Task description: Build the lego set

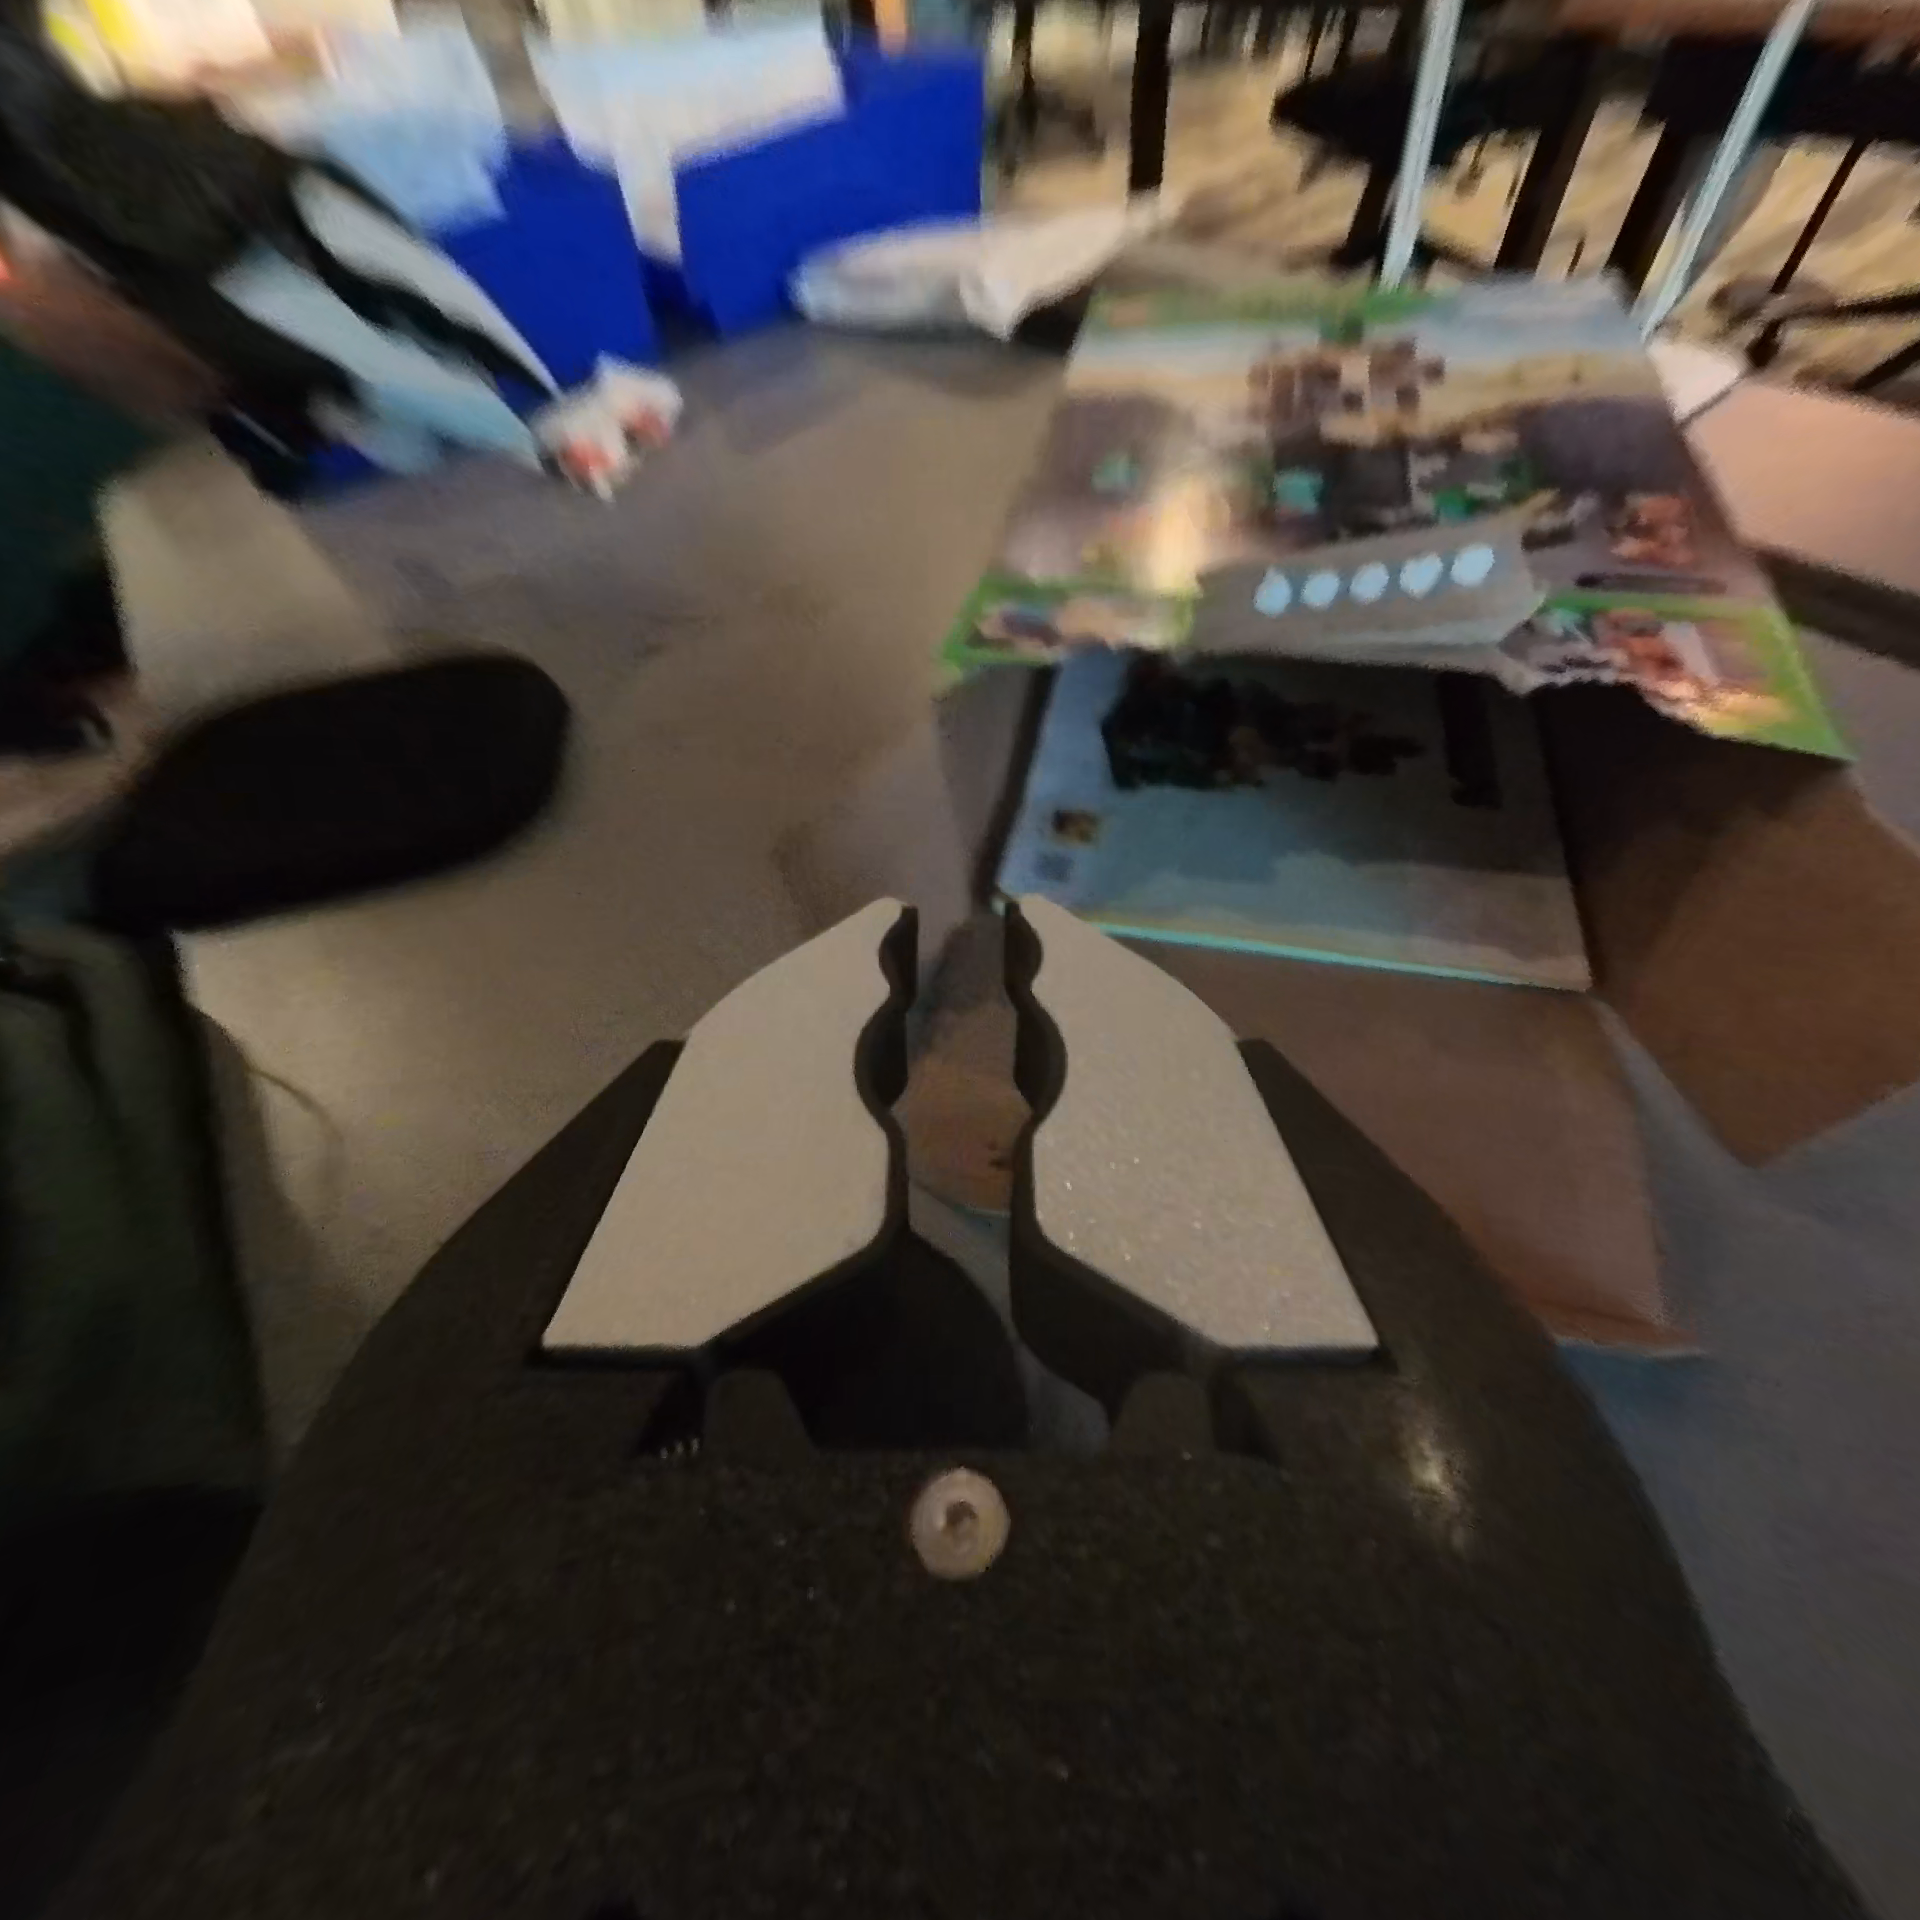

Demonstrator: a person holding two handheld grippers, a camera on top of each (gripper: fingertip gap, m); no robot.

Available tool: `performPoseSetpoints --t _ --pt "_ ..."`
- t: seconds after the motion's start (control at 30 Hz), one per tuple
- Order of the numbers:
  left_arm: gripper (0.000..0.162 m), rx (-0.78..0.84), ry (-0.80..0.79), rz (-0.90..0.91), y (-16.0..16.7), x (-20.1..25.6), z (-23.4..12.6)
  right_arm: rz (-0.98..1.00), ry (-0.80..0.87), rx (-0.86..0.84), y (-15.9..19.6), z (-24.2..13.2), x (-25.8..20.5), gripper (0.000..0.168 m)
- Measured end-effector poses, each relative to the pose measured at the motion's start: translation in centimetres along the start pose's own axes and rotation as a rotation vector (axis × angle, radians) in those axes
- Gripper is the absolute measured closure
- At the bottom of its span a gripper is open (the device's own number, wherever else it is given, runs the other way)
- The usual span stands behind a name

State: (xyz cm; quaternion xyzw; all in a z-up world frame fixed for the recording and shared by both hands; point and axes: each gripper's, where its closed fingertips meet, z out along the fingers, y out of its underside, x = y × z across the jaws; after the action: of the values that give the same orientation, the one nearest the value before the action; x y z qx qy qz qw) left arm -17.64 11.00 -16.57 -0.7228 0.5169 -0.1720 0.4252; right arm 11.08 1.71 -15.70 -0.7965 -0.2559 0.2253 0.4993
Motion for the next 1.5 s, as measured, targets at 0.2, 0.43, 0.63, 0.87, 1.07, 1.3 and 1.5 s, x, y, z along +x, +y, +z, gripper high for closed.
performPoseSetpoints --t 0.2,0.43,0.63,0.87,1.07,1.3,1.5 --pt "0.144 0.136 0.198 0.133 -7.2 10.3 3.7 -0.057 -0.031 -0.117 1.6 3.8 2.1 0.152" --pt "0.145 0.199 0.278 0.163 -10.9 15.4 6.8 -0.048 0.019 -0.375 5.6 7.9 3.5 0.147" --pt "0.146 0.192 0.264 0.095 -9.7 15.3 7.2 -0.101 0.096 -0.449 6.2 9.1 4.2 0.149" --pt "0.146 0.176 0.255 0.039 -7.7 15.2 6.8 -0.108 0.084 -0.491 6.0 9.9 3.5 0.154" --pt "0.146 0.204 0.233 0.013 -6.9 14.9 5.9 -0.119 0.106 -0.409 5.4 9.5 4.1 0.160" --pt "0.148 0.199 0.188 -0.049 -4.5 12.9 4.3 0.005 0.085 -0.214 3.1 4.0 3.3 0.161" --pt "0.148 0.189 0.091 -0.060 -2.9 10.0 2.8 -0.102 -0.112 -0.096 -1.7 3.0 -5.2 0.161"
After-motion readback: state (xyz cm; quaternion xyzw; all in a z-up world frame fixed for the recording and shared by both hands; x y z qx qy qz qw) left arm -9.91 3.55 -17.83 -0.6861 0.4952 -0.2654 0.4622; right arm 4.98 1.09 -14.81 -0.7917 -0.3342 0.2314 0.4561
